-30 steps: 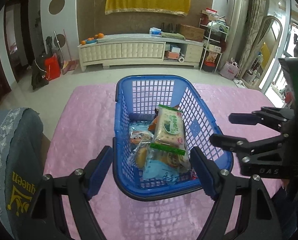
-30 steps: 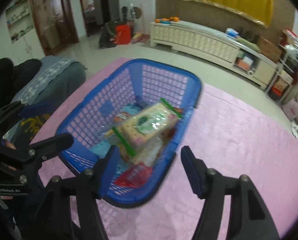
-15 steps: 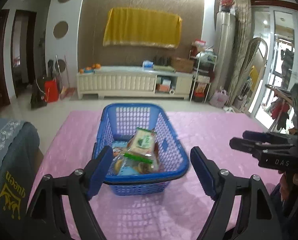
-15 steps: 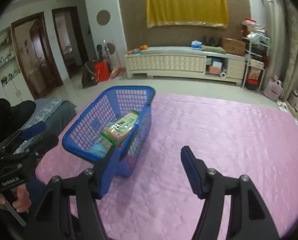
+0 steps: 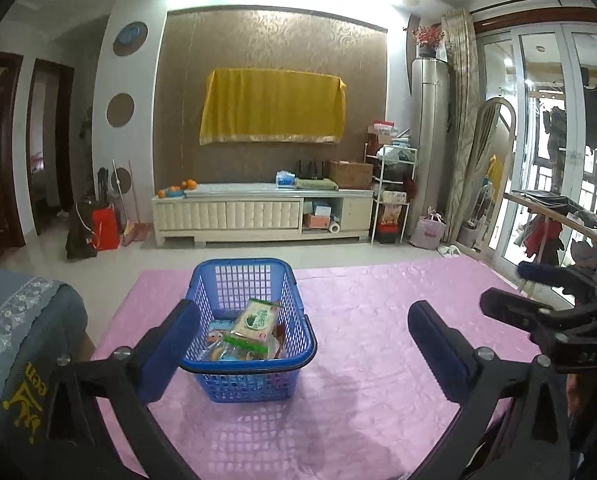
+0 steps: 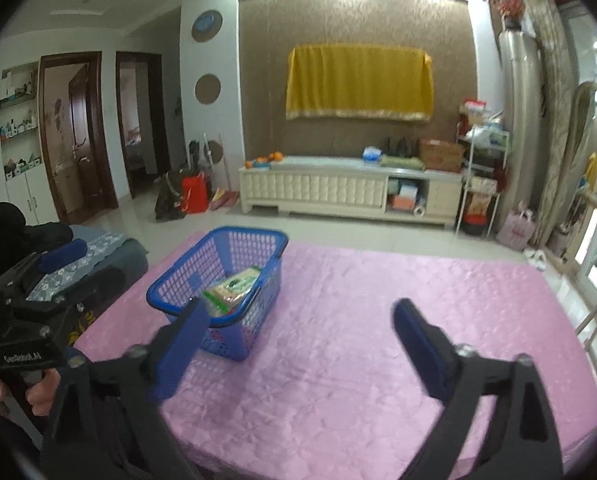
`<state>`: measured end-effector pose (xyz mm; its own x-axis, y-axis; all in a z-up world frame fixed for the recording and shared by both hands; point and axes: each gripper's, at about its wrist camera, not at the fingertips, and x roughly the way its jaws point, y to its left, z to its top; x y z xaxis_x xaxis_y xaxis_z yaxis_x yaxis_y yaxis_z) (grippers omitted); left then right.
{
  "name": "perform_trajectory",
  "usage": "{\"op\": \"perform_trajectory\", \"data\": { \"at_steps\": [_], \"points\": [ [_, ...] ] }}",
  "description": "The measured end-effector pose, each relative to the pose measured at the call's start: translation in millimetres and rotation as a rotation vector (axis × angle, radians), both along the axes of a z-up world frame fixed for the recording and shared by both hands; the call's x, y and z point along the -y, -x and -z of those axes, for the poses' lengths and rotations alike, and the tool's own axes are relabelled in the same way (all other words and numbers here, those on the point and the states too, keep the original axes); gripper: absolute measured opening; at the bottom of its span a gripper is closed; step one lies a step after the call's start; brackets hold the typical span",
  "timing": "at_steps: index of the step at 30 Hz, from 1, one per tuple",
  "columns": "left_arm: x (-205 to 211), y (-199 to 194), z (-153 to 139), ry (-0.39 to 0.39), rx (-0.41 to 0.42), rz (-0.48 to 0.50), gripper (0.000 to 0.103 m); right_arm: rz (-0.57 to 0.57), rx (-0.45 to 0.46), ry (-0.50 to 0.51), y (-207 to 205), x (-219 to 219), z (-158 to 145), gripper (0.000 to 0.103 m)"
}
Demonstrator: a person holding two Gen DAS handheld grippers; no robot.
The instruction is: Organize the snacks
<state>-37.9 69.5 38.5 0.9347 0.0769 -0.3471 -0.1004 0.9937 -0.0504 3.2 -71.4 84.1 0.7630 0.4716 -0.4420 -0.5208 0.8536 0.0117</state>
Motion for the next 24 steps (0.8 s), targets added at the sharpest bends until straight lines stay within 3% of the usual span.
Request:
{"op": "perform_trajectory", "data": {
  "at_steps": [4,12,24],
  "points": [
    [13.4,11.3,-5.1,-0.017,0.006,0.010,0.103,0.027,0.070,0.011,16.1,3.3,-6.5,0.103],
    [32.3,26.6,-12.6,-0.063,0.012,0.041,0.103,0.049,0.058,-0.011,29.1,10.7,-9.5,0.103],
    [33.5,36.2,-13.8,-0.068,0.017,0.057,0.103,0.046,0.093,-0.017,54.5,11.7,-15.2,0.103]
  ]
}}
